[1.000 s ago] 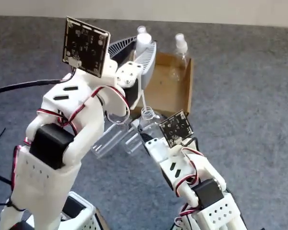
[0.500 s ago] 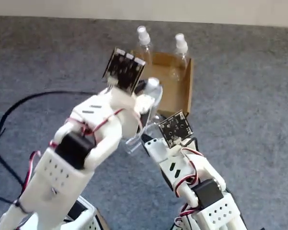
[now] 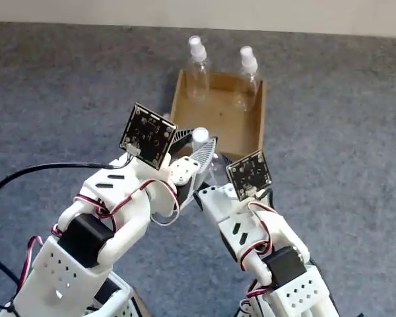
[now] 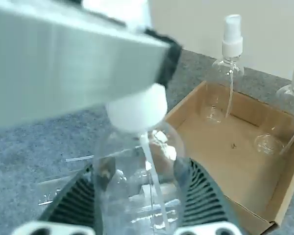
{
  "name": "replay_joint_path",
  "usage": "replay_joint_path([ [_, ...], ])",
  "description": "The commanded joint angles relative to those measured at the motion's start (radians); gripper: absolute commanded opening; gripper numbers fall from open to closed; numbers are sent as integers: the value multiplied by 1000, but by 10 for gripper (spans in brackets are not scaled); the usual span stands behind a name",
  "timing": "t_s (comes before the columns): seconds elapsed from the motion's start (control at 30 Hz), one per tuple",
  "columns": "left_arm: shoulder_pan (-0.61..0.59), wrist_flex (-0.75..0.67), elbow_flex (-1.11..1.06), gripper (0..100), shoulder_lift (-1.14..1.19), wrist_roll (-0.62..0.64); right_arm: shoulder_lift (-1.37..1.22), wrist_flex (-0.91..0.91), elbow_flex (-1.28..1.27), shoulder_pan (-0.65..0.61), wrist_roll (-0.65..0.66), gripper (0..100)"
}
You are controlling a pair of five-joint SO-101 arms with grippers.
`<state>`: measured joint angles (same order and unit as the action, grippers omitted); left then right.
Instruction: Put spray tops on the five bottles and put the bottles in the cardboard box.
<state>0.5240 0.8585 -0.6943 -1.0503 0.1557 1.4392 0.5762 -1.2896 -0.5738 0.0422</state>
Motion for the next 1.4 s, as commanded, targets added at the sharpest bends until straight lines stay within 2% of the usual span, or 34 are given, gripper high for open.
replay_joint_path([
  [0.0,4,-11,4,98,-12,0,13,-36,107,-4,-14,5],
  [0.2,-73,20,90,104,-13,-94,13,-36,114,-4,-9,5],
  [0.37,-81,161,231,211,-12,-104,13,-36,114,-4,-8,5],
  [0.57,-148,232,308,196,-19,-149,5,-36,113,1,-8,5],
  [0.73,-320,261,150,196,-24,-149,-154,-51,208,56,-14,5],
  [0.83,-371,230,35,200,-24,-149,-312,-53,326,68,-14,5],
  [1.07,-369,60,-219,232,-24,-141,-702,-45,653,68,-57,12],
  [1.23,-371,40,-280,236,-24,-107,-900,-44,792,42,-98,93],
  [1.37,-366,40,-280,236,-24,-100,-981,-48,845,-2,-106,46],
])
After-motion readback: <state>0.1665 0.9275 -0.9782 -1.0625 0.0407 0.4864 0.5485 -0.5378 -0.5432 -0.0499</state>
